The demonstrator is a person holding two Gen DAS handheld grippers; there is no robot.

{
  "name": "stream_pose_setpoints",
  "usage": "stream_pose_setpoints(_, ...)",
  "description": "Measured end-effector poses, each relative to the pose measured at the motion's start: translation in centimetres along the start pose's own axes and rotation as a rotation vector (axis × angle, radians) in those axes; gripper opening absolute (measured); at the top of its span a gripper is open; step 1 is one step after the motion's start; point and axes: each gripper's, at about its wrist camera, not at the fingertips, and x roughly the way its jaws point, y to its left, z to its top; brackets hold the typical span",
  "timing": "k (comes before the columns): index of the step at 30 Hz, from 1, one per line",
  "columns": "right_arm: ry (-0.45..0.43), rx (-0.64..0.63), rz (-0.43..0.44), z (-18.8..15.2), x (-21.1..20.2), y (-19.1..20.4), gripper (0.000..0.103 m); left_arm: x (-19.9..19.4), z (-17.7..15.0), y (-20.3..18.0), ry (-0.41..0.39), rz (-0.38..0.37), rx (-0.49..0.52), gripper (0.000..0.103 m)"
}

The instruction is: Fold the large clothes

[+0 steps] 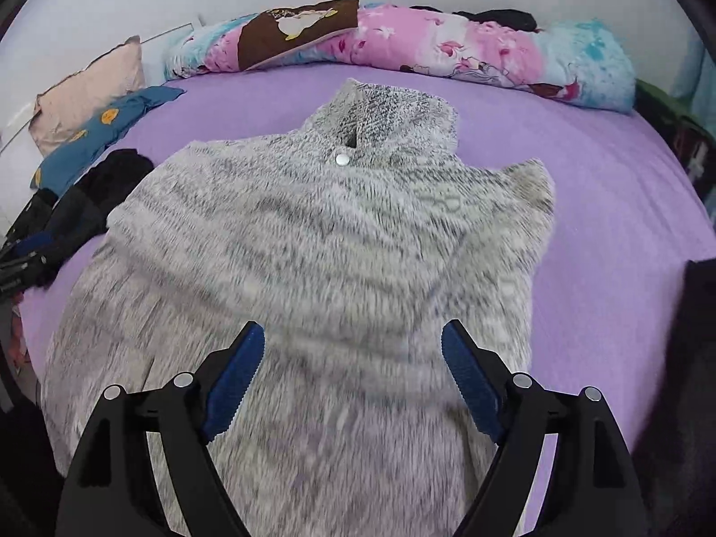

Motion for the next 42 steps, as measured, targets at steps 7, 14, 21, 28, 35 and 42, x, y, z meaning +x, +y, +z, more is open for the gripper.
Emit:
stream_pose_setpoints(7, -0.004, 0.004, -0.053, -3.7, -4.0, 0.7, 0.091, -4.7, -1.8, 0.8, -0.021, 0.012, -0.002, 0.097)
stream_pose_setpoints(14, -0.037, 0.038, -0.044, -6.7, -8.3, 1.0, 0.097, -10.3, -2.9, 1.4, -0.107, 0.058, -0.018, 0.097)
stream_pose_setpoints(21, -0.08, 0.101, -0.119, -9.7, -12.3, 0.2, 0.097, -11.9, -4.2, 2.4, -0.015, 0.05, -0.047, 0.097)
stream_pose_setpoints(28, -0.02, 0.184, -0.133, -13.6, -14.0, -1.9, 0.097, -14.9, -6.2, 4.5, -0.122, 0.077, -0.155, 0.097)
stream_pose_setpoints(35, -0.11, 0.201, -0.213, -16.3, -16.8, -3.2, 0.097, -15.5, -7.5, 5.4, -0.081, 0.083, -0.123, 0.097)
stream_pose_setpoints(42, 0.007, 0.2, -0.218, -18.2, -16.0, -3.5, 0.097, -14.9, -9.7, 6.1, -0.028, 0.12, -0.147, 0.097)
